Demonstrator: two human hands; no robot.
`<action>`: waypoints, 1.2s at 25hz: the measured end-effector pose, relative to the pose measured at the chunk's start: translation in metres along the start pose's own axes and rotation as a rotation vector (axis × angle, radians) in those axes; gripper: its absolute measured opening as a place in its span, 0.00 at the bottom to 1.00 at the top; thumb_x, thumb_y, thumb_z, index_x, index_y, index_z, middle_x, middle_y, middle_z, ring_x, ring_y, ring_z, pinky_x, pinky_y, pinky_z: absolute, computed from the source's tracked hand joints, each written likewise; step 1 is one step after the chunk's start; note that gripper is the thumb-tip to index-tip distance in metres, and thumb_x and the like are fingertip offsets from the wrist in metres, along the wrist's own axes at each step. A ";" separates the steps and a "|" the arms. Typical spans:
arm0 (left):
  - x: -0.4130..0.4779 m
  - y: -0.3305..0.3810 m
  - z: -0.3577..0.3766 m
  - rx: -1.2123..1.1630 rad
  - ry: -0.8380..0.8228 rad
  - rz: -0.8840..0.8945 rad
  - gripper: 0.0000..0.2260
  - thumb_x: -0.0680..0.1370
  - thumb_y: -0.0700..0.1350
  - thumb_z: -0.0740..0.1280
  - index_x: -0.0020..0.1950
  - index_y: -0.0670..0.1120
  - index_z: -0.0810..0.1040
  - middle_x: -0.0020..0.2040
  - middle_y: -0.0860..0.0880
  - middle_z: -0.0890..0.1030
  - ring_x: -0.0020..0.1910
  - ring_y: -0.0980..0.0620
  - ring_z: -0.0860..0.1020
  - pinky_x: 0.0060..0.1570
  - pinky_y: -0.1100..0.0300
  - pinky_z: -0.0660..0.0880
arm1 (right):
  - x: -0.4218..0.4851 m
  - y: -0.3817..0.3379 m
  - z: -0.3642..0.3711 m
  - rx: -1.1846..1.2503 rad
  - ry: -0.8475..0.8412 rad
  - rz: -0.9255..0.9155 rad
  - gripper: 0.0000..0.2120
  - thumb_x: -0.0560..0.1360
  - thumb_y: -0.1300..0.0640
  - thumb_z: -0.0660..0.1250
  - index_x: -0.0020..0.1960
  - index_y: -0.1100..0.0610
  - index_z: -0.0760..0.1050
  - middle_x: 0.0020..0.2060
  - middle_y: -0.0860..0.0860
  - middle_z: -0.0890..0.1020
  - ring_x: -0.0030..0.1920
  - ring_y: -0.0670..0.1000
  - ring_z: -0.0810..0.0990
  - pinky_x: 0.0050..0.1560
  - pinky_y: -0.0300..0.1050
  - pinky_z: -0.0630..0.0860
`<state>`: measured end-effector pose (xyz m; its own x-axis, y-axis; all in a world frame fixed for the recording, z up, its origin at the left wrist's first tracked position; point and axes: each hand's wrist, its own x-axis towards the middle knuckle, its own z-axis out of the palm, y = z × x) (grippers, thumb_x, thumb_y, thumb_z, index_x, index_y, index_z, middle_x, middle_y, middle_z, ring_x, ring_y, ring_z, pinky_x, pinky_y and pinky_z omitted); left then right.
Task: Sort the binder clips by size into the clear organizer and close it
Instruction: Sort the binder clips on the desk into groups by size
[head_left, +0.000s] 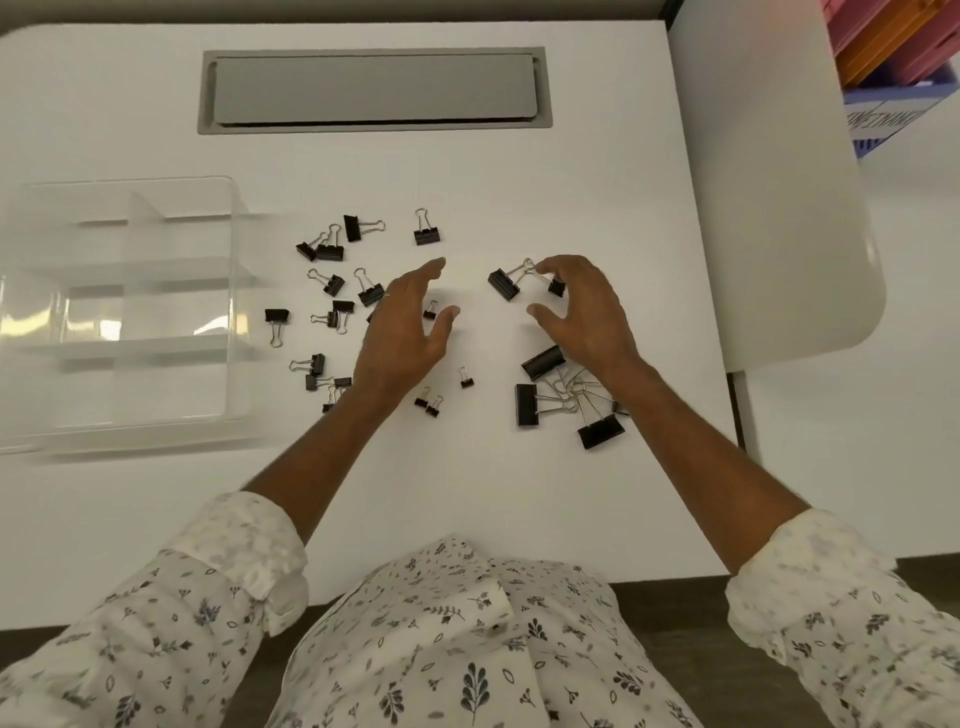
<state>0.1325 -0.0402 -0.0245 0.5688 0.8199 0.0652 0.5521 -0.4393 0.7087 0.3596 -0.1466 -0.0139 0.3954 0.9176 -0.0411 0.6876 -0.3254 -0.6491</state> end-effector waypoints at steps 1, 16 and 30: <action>-0.007 -0.008 -0.010 0.000 0.011 -0.022 0.24 0.82 0.48 0.67 0.77 0.49 0.67 0.70 0.51 0.76 0.69 0.53 0.72 0.67 0.61 0.68 | -0.005 -0.009 0.007 0.016 -0.007 -0.014 0.21 0.75 0.56 0.73 0.66 0.53 0.74 0.64 0.47 0.77 0.63 0.50 0.75 0.60 0.41 0.69; -0.032 -0.061 -0.064 0.271 -0.187 0.042 0.21 0.78 0.38 0.68 0.71 0.45 0.76 0.65 0.44 0.80 0.67 0.43 0.73 0.65 0.48 0.74 | -0.054 -0.109 0.117 -0.127 -0.209 -0.160 0.22 0.75 0.47 0.74 0.65 0.54 0.76 0.65 0.51 0.76 0.63 0.54 0.72 0.55 0.49 0.76; -0.015 -0.061 -0.078 0.478 -0.321 0.104 0.24 0.71 0.58 0.76 0.61 0.45 0.80 0.59 0.46 0.79 0.61 0.45 0.77 0.56 0.48 0.75 | -0.065 -0.100 0.096 -0.042 -0.178 -0.072 0.24 0.73 0.59 0.71 0.67 0.55 0.72 0.60 0.52 0.80 0.61 0.54 0.77 0.62 0.51 0.75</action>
<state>0.0427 0.0025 -0.0134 0.7498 0.6441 -0.1512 0.6548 -0.6895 0.3096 0.2068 -0.1513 -0.0193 0.2327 0.9635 -0.1322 0.7361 -0.2633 -0.6235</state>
